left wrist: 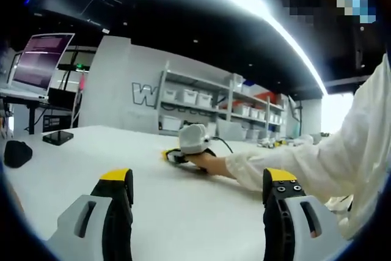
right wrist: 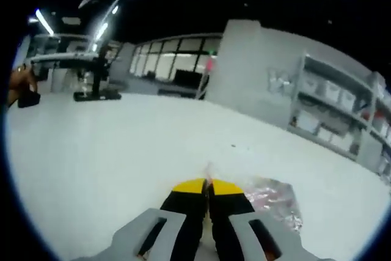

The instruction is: Open the resealable bag by pulling the two sides of the seal apart until the entire bag opening is separated and visibly accessible.

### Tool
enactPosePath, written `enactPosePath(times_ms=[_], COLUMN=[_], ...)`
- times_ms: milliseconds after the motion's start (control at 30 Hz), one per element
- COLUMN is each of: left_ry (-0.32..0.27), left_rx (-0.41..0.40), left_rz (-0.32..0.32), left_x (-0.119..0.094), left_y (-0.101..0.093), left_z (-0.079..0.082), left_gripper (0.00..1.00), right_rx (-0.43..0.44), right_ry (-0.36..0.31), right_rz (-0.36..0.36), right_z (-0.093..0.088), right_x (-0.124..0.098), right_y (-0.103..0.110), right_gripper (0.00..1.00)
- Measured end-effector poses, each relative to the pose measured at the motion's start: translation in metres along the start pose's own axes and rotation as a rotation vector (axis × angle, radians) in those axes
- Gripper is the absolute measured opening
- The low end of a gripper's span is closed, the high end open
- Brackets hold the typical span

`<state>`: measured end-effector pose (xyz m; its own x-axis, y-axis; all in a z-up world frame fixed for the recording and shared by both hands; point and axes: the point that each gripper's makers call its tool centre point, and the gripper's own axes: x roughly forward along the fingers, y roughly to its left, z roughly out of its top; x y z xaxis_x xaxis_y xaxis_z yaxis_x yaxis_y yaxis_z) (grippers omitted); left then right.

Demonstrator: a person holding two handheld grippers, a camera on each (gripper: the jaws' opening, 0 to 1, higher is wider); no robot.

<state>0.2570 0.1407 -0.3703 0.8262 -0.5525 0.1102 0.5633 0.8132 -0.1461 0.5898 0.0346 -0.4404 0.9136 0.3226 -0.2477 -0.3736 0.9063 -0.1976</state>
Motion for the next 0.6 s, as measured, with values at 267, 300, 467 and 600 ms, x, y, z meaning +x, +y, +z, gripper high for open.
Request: enactPosePath(times_ms=[267,300,467,600], left_ry=[0.012,0.014,0.015,0.017], left_rx=[0.007,0.009,0.019,0.02], left_rz=[0.005,0.002,-0.015,-0.019], left_x=[-0.002,-0.001,0.001,0.001], left_y=[0.0,-0.001,-0.007,-0.009], left_z=[-0.002,-0.002,-0.001,0.001], left_gripper=[0.85,0.85,0.85,0.85], right_rx=[-0.08,-0.078,-0.08,-0.11], right_ry=[-0.059,-0.071,-0.118,-0.142], right_rz=[-0.036,-0.04,-0.043,-0.06], right_z=[0.016,0.02,0.044,0.063], right_x=[-0.009,-0.01,-0.017,-0.02], right_y=[-0.016,-0.018,-0.023,-0.032], right_gripper=[0.0,0.0,0.0,0.0])
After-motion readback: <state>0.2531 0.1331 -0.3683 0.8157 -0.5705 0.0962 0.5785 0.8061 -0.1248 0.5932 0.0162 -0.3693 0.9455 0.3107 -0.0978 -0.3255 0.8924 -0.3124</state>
